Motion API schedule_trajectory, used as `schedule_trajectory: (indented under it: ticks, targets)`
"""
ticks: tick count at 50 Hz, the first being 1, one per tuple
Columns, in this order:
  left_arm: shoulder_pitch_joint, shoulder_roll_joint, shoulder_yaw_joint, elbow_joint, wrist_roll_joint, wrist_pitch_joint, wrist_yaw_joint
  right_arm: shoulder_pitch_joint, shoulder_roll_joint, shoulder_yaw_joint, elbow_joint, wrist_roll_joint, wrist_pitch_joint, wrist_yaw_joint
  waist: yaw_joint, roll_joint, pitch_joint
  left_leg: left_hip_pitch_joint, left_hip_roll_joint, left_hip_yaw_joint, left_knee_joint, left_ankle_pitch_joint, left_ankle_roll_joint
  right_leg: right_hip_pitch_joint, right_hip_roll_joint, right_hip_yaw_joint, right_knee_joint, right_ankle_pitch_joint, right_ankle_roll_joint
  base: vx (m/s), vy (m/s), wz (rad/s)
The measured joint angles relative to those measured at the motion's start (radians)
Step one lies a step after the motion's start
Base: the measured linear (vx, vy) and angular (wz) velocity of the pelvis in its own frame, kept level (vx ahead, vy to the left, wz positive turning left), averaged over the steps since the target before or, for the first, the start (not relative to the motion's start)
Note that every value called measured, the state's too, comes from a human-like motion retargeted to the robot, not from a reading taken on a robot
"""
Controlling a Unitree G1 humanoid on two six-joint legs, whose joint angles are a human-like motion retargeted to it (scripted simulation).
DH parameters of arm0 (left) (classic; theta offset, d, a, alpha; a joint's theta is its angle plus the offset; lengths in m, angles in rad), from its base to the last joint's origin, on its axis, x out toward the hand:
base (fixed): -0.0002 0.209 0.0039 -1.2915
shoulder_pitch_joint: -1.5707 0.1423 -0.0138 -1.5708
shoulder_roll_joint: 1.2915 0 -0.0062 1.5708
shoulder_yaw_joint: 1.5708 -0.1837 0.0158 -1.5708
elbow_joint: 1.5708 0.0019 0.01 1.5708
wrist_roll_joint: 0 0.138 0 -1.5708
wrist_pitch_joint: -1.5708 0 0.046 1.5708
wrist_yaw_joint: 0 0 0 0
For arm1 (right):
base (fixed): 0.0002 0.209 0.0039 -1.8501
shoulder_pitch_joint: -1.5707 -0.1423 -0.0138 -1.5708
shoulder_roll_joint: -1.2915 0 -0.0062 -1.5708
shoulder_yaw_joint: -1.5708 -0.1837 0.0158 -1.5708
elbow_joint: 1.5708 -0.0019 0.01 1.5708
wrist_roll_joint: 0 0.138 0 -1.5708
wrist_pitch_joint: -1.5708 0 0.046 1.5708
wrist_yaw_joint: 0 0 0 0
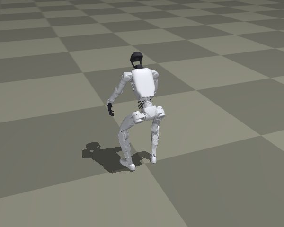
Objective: In place motions
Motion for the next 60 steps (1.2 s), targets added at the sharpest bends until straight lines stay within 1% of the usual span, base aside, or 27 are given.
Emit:
schedule_trajectory:
  ticks: [2, 6, 8, 12, 15, 19, 23, 25, 27, 30, 32, 35, 37, 40, 42, 44, 46, 48, 50, 52, 53, 55, 57, 58, 60]
  targets:
    - [-0.071, 0.024, -0.032, -0.027, -0.008, 0.003, 0.009, -0.064, -0.043, 0.012, -0.041, 0.019, -0.007, 0.016, 0.024, -0.022, 0.019, -0.115, -0.013, -0.046, 0.155, -0.036, -0.008, -0.105, -0.012, 0.026, 0.150, -0.045, -0.016, -0.14, -0.12, -0.27]
    - [-0.188, 0.064, -0.048, -0.100, -0.060, -0.011, 0.069, -0.202, -0.141, 0.075, -0.133, 0.062, -0.032, -0.018, 0.034, -0.038, 0.080, -0.323, -0.027, -0.097, 0.420, -0.093, 0.003, -0.311, -0.022, 0.060, 0.423, -0.120, -0.055, -0.23, -0.02, -0.17]
    - [-0.222, 0.077, -0.052, -0.129, -0.085, -0.026, 0.080, -0.248, -0.177, 0.094, -0.164, 0.074, -0.046, -0.044, 0.037, -0.043, 0.112, -0.400, -0.029, -0.113, 0.539, -0.122, 0.020, -0.387, -0.026, 0.072, 0.544, -0.155, -0.076, -0.11, -0.02, -0.03]
    - [-0.255, 0.083, -0.053, -0.169, -0.107, -0.050, 0.106, -0.304, -0.215, 0.111, -0.195, 0.115, -0.072, -0.068, 0.031, -0.067, 0.252, -0.434, -0.020, -0.112, 0.758, -0.187, 0.061, -0.450, -0.050, 0.109, 0.779, -0.228, -0.124, -0.06, -0.02, 0.08]
    - [-0.202, 0.077, -0.078, -0.208, -0.157, -0.087, 0.122, -0.287, -0.232, 0.152, -0.210, 0.184, -0.099, -0.068, 0.034, -0.092, 0.311, -0.443, -0.002, -0.101, 0.889, -0.227, 0.087, -0.501, -0.051, 0.158, 0.926, -0.262, -0.148, -0.07, 0.01, -0.13]
    - [-0.086, 0.062, -0.105, -0.244, -0.202, -0.128, 0.164, -0.201, -0.220, 0.191, -0.220, 0.220, -0.126, -0.094, 0.036, -0.104, 0.311, -0.443, 0.014, -0.121, 1.012, -0.265, 0.107, -0.512, -0.050, 0.155, 1.057, -0.302, -0.192, -0.04, 0.00, -0.10]
    - [-0.004, 0.045, -0.097, -0.237, -0.212, -0.168, 0.212, -0.132, -0.188, 0.215, -0.201, 0.218, -0.152, -0.143, 0.029, -0.117, 0.311, -0.443, 0.023, -0.141, 1.093, -0.284, 0.121, -0.512, -0.050, 0.142, 1.141, -0.323, -0.228, -0.05, 0.03, -0.11]
    - [0.010, 0.046, -0.087, -0.218, -0.220, -0.192, 0.218, -0.114, -0.178, 0.220, -0.187, 0.211, -0.168, -0.158, 0.026, -0.124, 0.311, -0.443, 0.024, -0.143, 1.105, -0.284, 0.130, -0.512, -0.049, 0.138, 1.156, -0.325, -0.238, 0.08, -0.01, -0.02]
    - [0.002, 0.058, -0.076, -0.199, -0.231, -0.204, 0.214, -0.122, -0.182, 0.222, -0.170, 0.200, -0.179, -0.168, 0.024, -0.127, 0.311, -0.443, 0.028, -0.135, 1.085, -0.277, 0.142, -0.512, -0.042, 0.139, 1.136, -0.316, -0.237, 0.07, 0.00, -0.05]
    - [-0.036, 0.111, -0.062, -0.200, -0.243, -0.188, 0.195, -0.168, -0.218, 0.219, -0.154, 0.160, -0.180, -0.155, 0.026, -0.127, 0.311, -0.443, 0.032, -0.112, 0.998, -0.250, 0.147, -0.512, -0.031, 0.149, 1.047, -0.283, -0.211, 0.00, 0.00, 0.00]
    - [-0.071, 0.133, -0.023, -0.215, -0.228, -0.161, 0.180, -0.203, -0.252, 0.196, -0.153, 0.116, -0.163, -0.134, 0.029, -0.124, 0.311, -0.443, 0.028, -0.094, 0.899, -0.217, 0.138, -0.508, -0.024, 0.155, 0.941, -0.245, -0.185, 0.00, 0.00, 0.00]
    - [-0.101, 0.154, 0.024, -0.233, -0.244, -0.147, 0.160, -0.216, -0.288, 0.134, -0.158, 0.054, -0.141, -0.102, 0.036, -0.078, 0.310, -0.435, 0.017, -0.128, 0.725, -0.156, 0.096, -0.437, -0.004, 0.120, 0.735, -0.187, -0.138, 0.00, 0.00, 0.00]
    - [-0.075, 0.148, 0.048, -0.230, -0.263, -0.130, 0.137, -0.174, -0.289, 0.083, -0.145, 0.014, -0.141, -0.078, 0.044, -0.041, 0.285, -0.393, 0.021, -0.159, 0.597, -0.121, 0.054, -0.358, 0.022, 0.090, 0.579, -0.145, -0.111, 0.04, 0.00, -0.11]
    - [0.054, 0.114, 0.080, -0.220, -0.240, -0.070, 0.049, -0.028, -0.254, 0.009, -0.083, -0.045, -0.131, -0.068, 0.051, -0.017, 0.277, -0.199, 0.034, -0.155, 0.380, -0.087, 0.002, -0.157, 0.070, 0.076, 0.341, -0.084, -0.075, 0.16, -0.01, -0.13]
    - [0.173, 0.077, 0.096, -0.203, -0.165, -0.014, -0.037, 0.087, -0.215, -0.036, -0.004, -0.093, -0.093, -0.094, 0.038, 0.001, 0.273, -0.043, 0.027, -0.141, 0.213, -0.052, -0.024, -0.002, 0.091, 0.067, 0.170, -0.037, -0.050, 0.21, -0.01, 0.27]
    - [0.288, 0.025, 0.112, -0.165, -0.066, 0.037, -0.104, 0.192, -0.170, -0.071, 0.110, -0.126, -0.024, -0.136, 0.018, 0.015, 0.268, 0.112, 0.011, -0.118, 0.031, 0.001, -0.043, 0.151, 0.101, 0.057, -0.009, 0.019, -0.027, 0.19, -0.02, 0.51]
    - [0.394, -0.032, 0.118, -0.103, 0.014, 0.073, -0.128, 0.289, -0.134, -0.090, 0.246, -0.123, 0.054, -0.155, -0.003, 0.016, 0.254, 0.266, -0.010, -0.070, -0.163, 0.067, -0.047, 0.299, 0.099, 0.041, -0.195, 0.080, -0.008, 0.19, -0.06, 0.69]
    - [0.496, -0.090, 0.113, -0.017, 0.076, 0.093, -0.125, 0.395, -0.107, -0.105, 0.390, -0.112, 0.121, -0.138, -0.023, 0.004, 0.237, 0.420, -0.040, -0.005, -0.354, 0.137, -0.045, 0.441, 0.087, 0.027, -0.371, 0.141, 0.005, 0.28, -0.06, 0.75]
    - [0.600, -0.140, 0.099, 0.084, 0.134, 0.098, -0.117, 0.506, -0.083, -0.117, 0.521, -0.114, 0.169, -0.087, -0.035, -0.020, 0.212, 0.567, -0.077, 0.063, -0.530, 0.198, -0.045, 0.570, 0.070, 0.001, -0.521, 0.191, 0.017, 0.42, -0.07, 0.52]
    - [0.712, -0.182, 0.078, 0.192, 0.164, 0.107, -0.081, 0.627, -0.054, -0.133, 0.610, -0.146, 0.208, -0.042, -0.041, -0.041, 0.175, 0.704, -0.118, 0.111, -0.693, 0.251, -0.049, 0.679, 0.054, -0.044, -0.632, 0.232, 0.033, 0.46, -0.06, 0.20]
    - [0.766, -0.208, 0.072, 0.247, 0.167, 0.123, -0.039, 0.698, -0.042, -0.147, 0.626, -0.168, 0.230, -0.029, -0.043, -0.046, 0.157, 0.770, -0.133, 0.142, -0.772, 0.278, -0.055, 0.727, 0.051, -0.058, -0.679, 0.251, 0.040, 0.49, 0.00, 0.19]
    - [0.877, -0.267, 0.113, 0.328, 0.169, 0.172, 0.092, 0.843, -0.014, -0.181, 0.632, -0.211, 0.261, -0.031, -0.079, -0.059, 0.132, 0.887, -0.166, 0.173, -0.906, 0.329, -0.062, 0.826, 0.059, -0.081, -0.772, 0.281, 0.027, 0.51, 0.05, 0.42]
    - [0.993, -0.339, 0.187, 0.362, 0.140, 0.205, 0.270, 0.976, 0.008, -0.215, 0.632, -0.211, 0.265, -0.047, -0.121, -0.060, 0.079, 0.951, -0.199, 0.202, -0.999, 0.358, -0.063, 0.897, 0.067, -0.162, -0.849, 0.296, 0.037, 0.54, 0.03, 0.65]
    - [1.053, -0.370, 0.227, 0.362, 0.120, 0.209, 0.342, 1.039, 0.015, -0.225, 0.632, -0.191, 0.261, -0.050, -0.135, -0.065, 0.053, 0.981, -0.214, 0.229, -1.030, 0.362, -0.072, 0.921, 0.067, -0.185, -0.853, 0.282, 0.049, 0.61, 0.00, 0.42]
    - [1.156, -0.407, 0.274, 0.362, 0.083, 0.186, 0.409, 1.148, 0.021, -0.245, 0.632, -0.135, 0.237, -0.043, -0.128, -0.070, 0.008, 1.011, -0.219, 0.279, -1.049, 0.351, -0.091, 0.902, 0.050, -0.147, -0.817, 0.265, 0.045, 0.56, 0.01, -0.02]
